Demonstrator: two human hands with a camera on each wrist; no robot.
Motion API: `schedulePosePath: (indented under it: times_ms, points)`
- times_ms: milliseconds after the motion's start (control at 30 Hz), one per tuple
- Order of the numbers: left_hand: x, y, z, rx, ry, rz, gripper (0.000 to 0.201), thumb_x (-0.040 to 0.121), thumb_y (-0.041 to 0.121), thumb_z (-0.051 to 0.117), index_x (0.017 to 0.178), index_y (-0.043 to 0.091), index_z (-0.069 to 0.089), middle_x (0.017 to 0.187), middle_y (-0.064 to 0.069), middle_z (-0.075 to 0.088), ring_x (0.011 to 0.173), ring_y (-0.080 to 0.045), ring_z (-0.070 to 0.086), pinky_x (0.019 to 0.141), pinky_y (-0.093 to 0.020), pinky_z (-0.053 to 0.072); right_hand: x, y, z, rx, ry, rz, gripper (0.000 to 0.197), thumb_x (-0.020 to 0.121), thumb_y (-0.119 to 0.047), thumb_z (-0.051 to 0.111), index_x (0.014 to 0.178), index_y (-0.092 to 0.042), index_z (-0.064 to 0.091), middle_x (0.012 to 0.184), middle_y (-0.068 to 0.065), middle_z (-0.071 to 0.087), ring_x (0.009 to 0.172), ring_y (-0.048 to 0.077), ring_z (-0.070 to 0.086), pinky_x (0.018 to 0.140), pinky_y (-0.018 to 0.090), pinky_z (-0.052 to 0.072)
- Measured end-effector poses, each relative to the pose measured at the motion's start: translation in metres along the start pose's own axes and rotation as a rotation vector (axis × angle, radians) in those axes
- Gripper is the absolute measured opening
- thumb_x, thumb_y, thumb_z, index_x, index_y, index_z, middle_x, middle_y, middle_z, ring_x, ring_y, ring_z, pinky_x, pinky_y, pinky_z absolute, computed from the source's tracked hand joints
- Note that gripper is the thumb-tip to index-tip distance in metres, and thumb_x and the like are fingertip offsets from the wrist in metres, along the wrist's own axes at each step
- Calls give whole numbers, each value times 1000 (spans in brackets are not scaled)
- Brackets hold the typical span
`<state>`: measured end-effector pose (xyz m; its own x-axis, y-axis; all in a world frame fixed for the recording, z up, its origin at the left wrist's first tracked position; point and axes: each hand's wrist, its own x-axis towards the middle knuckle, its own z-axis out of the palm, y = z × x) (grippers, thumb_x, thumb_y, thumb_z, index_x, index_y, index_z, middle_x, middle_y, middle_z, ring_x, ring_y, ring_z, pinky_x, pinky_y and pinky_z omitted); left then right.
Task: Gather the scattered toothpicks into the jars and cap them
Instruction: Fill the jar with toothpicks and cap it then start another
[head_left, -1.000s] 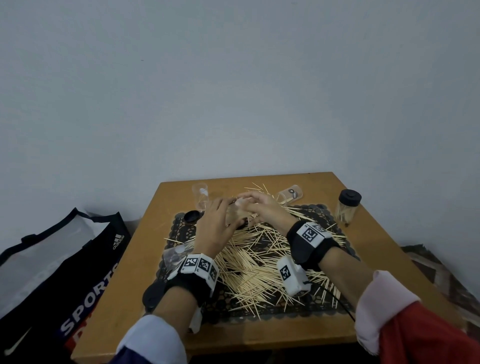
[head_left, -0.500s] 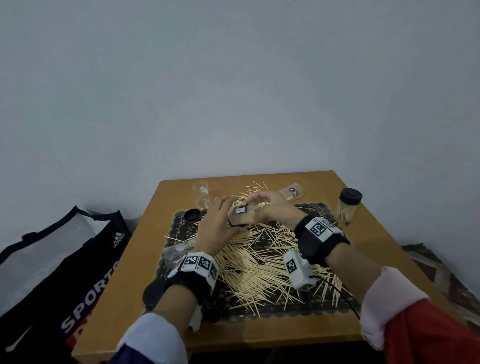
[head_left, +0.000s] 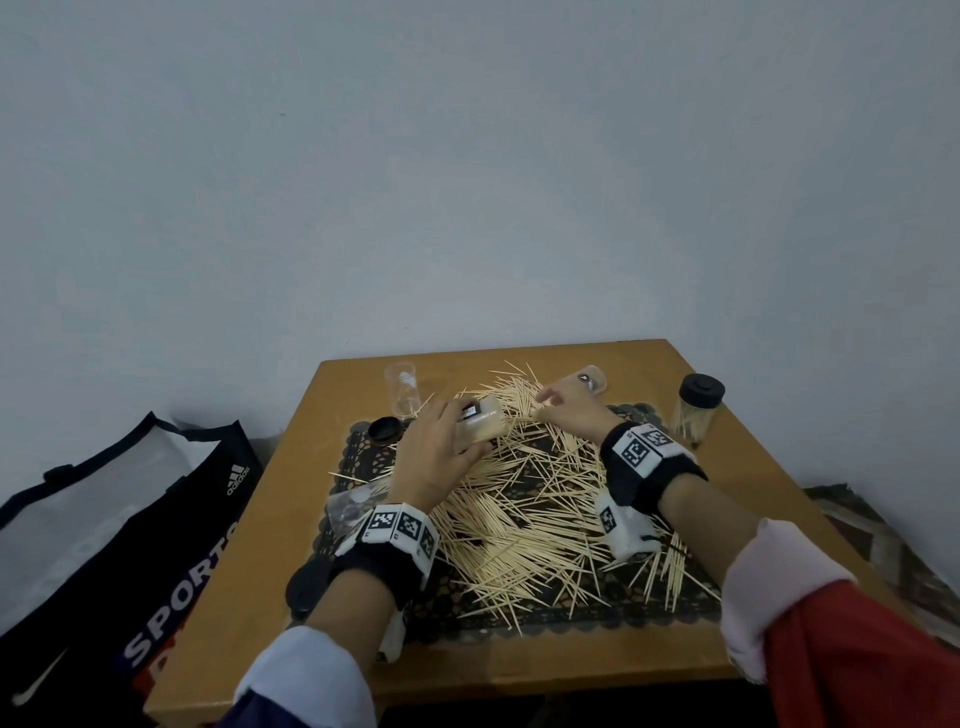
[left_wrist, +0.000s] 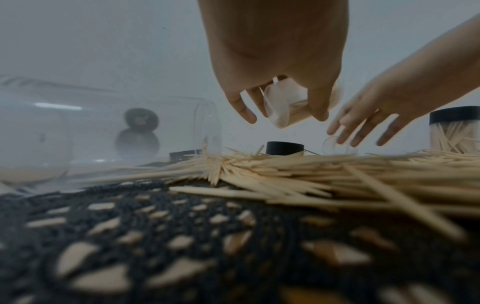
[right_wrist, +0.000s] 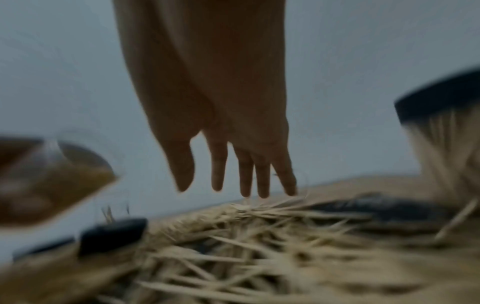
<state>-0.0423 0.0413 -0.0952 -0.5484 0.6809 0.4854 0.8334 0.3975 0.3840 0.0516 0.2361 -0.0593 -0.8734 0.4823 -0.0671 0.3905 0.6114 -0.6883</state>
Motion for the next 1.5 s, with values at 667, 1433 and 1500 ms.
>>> schedulePosePath:
  times_ms: [667,1433,1500]
  points:
    - [-2,3,-2,23,-58,-27,59,85,46,70,132,17,52,127,1,59,114,-16,53,86,-23,39,-16,24,6,-559,-236,134,112,69,-81,57,151,-12,25,158,15,19,144,33,24,115,51,28]
    - [-4,8,-7,2,-143,-56,62,85,44,71,135,15,50,128,-3,58,116,-18,52,86,-26,39,-32,22,4,-512,-27,-49,45,79,-46,72,116,-21,62,111,1,65,98,19,60,79,32,47]
    - [-4,8,-8,7,-146,-62,62,85,44,70,135,15,50,129,-3,58,116,-18,51,86,-25,38,-32,22,3,-525,-14,-56,43,81,-45,71,115,-20,63,110,1,65,98,19,61,81,33,49]
